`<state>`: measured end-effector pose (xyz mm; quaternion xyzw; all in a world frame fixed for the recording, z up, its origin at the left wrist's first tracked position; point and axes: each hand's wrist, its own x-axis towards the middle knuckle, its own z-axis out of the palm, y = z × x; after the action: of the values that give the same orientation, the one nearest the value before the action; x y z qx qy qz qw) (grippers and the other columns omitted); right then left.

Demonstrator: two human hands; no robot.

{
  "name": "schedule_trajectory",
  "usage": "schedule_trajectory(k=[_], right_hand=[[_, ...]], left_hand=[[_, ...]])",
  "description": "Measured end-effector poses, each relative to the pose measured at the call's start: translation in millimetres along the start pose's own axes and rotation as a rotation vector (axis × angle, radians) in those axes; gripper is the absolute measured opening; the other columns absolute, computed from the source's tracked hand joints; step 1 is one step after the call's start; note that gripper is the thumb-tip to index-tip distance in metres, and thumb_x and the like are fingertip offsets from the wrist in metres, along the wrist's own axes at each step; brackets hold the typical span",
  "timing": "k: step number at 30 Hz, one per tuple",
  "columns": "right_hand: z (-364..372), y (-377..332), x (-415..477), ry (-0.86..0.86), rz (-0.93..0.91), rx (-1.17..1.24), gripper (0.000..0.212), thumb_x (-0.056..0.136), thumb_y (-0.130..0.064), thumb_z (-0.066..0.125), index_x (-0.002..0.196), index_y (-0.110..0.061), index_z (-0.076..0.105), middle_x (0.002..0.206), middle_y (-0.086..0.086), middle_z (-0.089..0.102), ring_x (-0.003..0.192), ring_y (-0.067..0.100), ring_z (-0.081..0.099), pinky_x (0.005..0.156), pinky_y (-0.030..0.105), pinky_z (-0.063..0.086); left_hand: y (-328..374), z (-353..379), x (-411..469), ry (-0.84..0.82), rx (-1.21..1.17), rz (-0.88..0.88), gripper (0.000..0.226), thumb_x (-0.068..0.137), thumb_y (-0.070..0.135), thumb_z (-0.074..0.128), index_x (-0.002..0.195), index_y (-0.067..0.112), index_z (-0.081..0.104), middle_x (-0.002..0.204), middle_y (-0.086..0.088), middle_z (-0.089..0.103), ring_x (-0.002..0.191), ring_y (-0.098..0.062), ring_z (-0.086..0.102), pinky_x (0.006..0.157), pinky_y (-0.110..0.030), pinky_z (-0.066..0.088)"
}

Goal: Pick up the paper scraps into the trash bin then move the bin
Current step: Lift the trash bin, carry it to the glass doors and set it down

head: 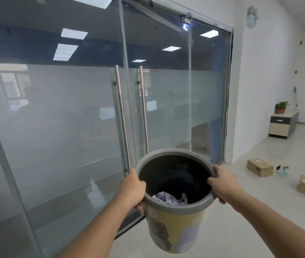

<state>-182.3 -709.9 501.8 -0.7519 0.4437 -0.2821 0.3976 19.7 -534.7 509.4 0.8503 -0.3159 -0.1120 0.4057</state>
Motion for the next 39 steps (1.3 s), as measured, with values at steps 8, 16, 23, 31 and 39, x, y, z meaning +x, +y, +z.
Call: schedule_trajectory(k=[8, 16, 23, 31, 39], right_hand=[[31, 6, 83, -0.012, 0.044, -0.023, 0.035, 0.082, -0.005, 0.047, 0.114, -0.018, 0.050, 0.086, 0.019, 0.064, 0.057, 0.029, 0.057, 0.038, 0.026, 0.042], [46, -18, 173, 0.037, 0.057, -0.041, 0.035, 0.084, -0.005, 0.046, 0.116, -0.019, 0.048, 0.088, 0.022, 0.064, 0.059, 0.029, 0.055, 0.043, 0.030, 0.044], [52, -2, 260, 0.047, 0.077, -0.035, 0.032, 0.083, -0.007, 0.047, 0.113, -0.018, 0.048, 0.089, 0.020, 0.064, 0.059, 0.029, 0.057, 0.045, 0.033, 0.048], [29, 39, 373, 0.022, 0.081, -0.011, 0.035, 0.082, -0.008, 0.047, 0.116, -0.019, 0.048, 0.085, 0.018, 0.064, 0.054, 0.028, 0.056, 0.040, 0.028, 0.045], [28, 66, 479, -0.014, 0.076, -0.037, 0.039, 0.080, -0.009, 0.046, 0.118, -0.020, 0.048, 0.083, 0.018, 0.066, 0.053, 0.029, 0.058, 0.041, 0.031, 0.049]], left_hand=[[-1, 27, 96, -0.044, 0.019, 0.000, 0.037, 0.101, 0.018, 0.044, 0.137, 0.020, 0.037, 0.091, -0.016, 0.068, 0.044, -0.016, 0.061, 0.038, -0.020, 0.047], [12, 41, 212, -0.072, -0.012, 0.064, 0.048, 0.100, 0.017, 0.046, 0.145, 0.023, 0.032, 0.083, -0.016, 0.069, 0.040, -0.015, 0.061, 0.036, -0.021, 0.047], [30, 78, 293, -0.089, -0.001, 0.064, 0.043, 0.099, 0.016, 0.044, 0.141, 0.021, 0.036, 0.082, -0.015, 0.069, 0.037, -0.013, 0.058, 0.033, -0.020, 0.044], [74, 151, 376, -0.116, 0.007, 0.051, 0.035, 0.100, 0.014, 0.042, 0.134, 0.022, 0.039, 0.087, -0.019, 0.071, 0.044, -0.017, 0.060, 0.036, -0.021, 0.047], [94, 201, 445, -0.099, 0.013, 0.028, 0.048, 0.100, 0.014, 0.045, 0.146, 0.024, 0.030, 0.097, -0.021, 0.068, 0.045, -0.016, 0.058, 0.037, -0.021, 0.046]])
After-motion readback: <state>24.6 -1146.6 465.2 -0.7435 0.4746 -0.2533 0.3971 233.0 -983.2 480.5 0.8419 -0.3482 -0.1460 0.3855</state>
